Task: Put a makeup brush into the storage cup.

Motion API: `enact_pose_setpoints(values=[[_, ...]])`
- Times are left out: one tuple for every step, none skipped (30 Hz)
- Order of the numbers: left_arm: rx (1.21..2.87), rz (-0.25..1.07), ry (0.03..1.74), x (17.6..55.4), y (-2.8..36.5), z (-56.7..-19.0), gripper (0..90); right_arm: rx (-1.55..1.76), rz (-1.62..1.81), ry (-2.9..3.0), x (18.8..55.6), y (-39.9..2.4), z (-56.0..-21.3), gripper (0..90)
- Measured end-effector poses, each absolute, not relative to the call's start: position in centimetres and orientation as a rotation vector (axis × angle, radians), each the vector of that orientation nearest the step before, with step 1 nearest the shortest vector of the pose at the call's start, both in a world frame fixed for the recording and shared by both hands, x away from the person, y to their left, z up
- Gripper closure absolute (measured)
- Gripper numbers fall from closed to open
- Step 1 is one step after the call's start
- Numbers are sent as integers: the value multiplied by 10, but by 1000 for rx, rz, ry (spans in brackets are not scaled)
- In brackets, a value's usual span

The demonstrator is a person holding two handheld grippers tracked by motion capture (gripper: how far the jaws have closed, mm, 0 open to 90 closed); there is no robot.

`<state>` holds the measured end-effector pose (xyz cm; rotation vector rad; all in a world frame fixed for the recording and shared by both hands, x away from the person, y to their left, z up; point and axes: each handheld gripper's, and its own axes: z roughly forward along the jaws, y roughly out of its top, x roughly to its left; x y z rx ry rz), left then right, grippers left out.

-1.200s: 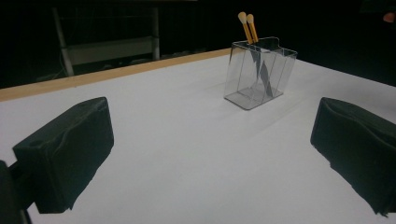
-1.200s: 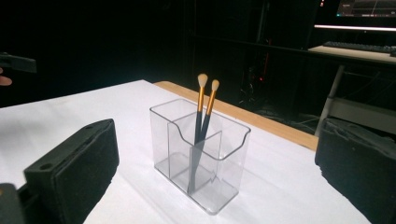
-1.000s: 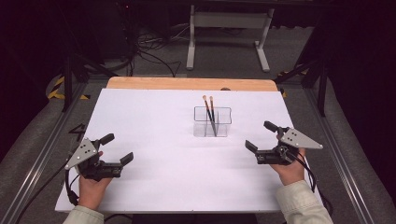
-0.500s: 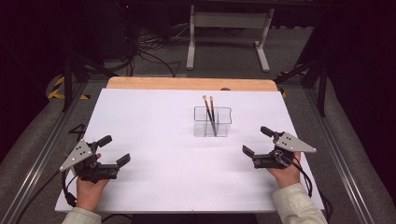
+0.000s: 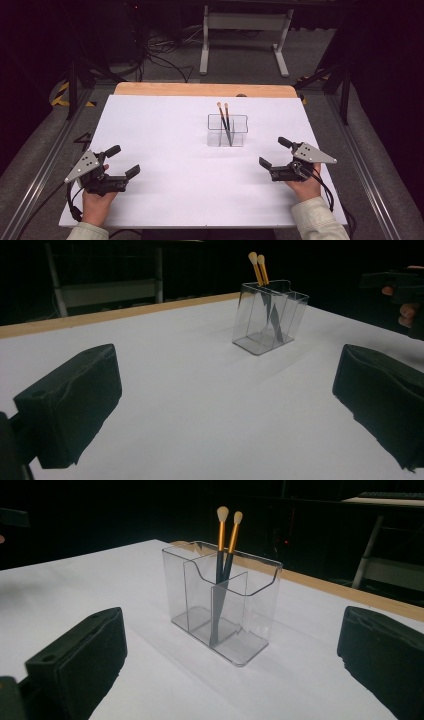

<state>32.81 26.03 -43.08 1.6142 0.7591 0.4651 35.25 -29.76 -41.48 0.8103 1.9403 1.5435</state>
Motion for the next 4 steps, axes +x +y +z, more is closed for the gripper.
enact_pose_setpoints(values=[[1614, 465, 759, 328, 260, -431, 2, 810, 1544, 1940, 353, -298, -415, 1], [1616, 466, 759, 328, 260, -431, 2, 810, 1548, 1941, 352, -298, -415, 1], [1616, 468, 760, 328, 260, -431, 2, 808, 1549, 1935, 352, -298, -414, 1], [1617, 469, 760, 328, 260, -431, 2, 805, 1553, 1933, 352, -298, -414, 0]])
